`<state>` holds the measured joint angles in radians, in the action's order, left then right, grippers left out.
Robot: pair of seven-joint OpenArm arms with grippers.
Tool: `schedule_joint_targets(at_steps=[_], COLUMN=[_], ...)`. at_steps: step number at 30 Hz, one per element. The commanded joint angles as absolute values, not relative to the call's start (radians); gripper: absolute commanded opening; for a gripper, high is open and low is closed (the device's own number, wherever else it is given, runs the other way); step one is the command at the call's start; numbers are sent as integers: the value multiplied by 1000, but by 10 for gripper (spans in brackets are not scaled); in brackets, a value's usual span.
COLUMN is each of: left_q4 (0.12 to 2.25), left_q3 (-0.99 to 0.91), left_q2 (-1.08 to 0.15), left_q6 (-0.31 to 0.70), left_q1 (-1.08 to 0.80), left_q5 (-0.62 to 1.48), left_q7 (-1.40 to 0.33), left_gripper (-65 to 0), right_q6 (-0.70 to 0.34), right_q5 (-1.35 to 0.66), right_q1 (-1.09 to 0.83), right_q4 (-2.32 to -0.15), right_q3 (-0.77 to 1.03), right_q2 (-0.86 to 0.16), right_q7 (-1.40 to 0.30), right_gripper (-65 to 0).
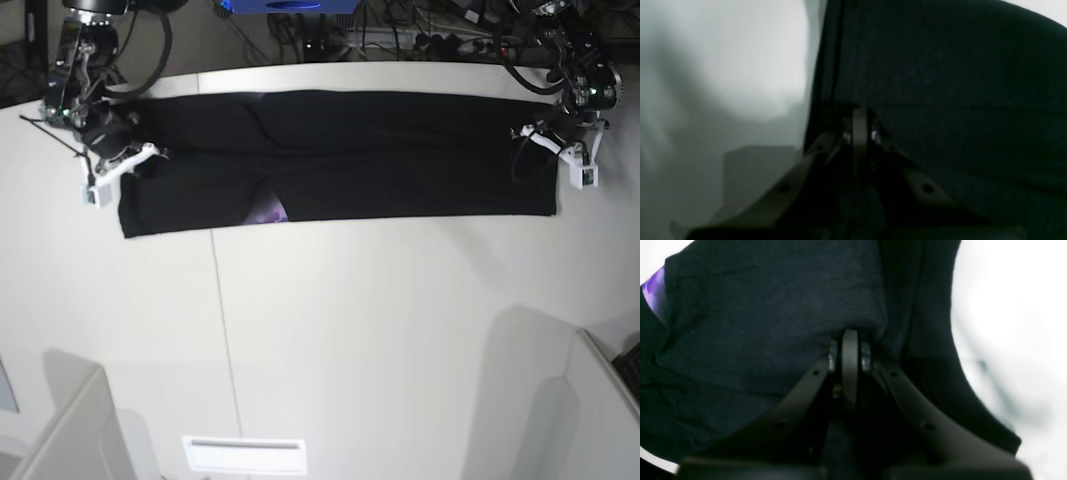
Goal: Fold the T-shirt properly
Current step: 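Lay the hem over the collar edge and flatten the fold, then release the strip ends and reposition both grippers at the strip ends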
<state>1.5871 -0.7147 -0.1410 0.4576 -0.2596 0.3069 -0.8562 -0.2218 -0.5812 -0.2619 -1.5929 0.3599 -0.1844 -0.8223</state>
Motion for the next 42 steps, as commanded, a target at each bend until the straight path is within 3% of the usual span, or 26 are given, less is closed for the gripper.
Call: schedule_joint_targets(at_steps=[1, 18, 29, 39, 40, 42], left_q4=[1577, 1437, 1745, 1856, 1856, 1856], left_q3=[-717, -717, -725, -940, -955, -981], left_q2=[-151, -159, -159, -159, -159, -159], left_q6=[455, 455, 461, 461, 461, 461], left_q1=[-239, -8, -22, -151, -159, -165], left_q5=[280, 223, 277, 615, 618, 618], left_q7=[-872, -915, -1036, -1038, -1036, -1036], left_gripper=[-650, -650, -650, -650, -624, -429], right_q6=[-219, -217, -226, -226, -228, -228], right_q5=[-567, -567, -578, -578, -578, -578], right_q1=[-240, -12, -21, -97, -97, -99], right_q4=[-1581, -1414, -1603, -1819, -1816, -1810], right_q3=[363, 361, 363, 363, 361, 361], right_q2=[-196, -203, -170, -140, -140, -140], right_q7=[-828, -834, -909, -924, -924, -924], right_gripper=[-650, -650, -650, -650, -650, -650])
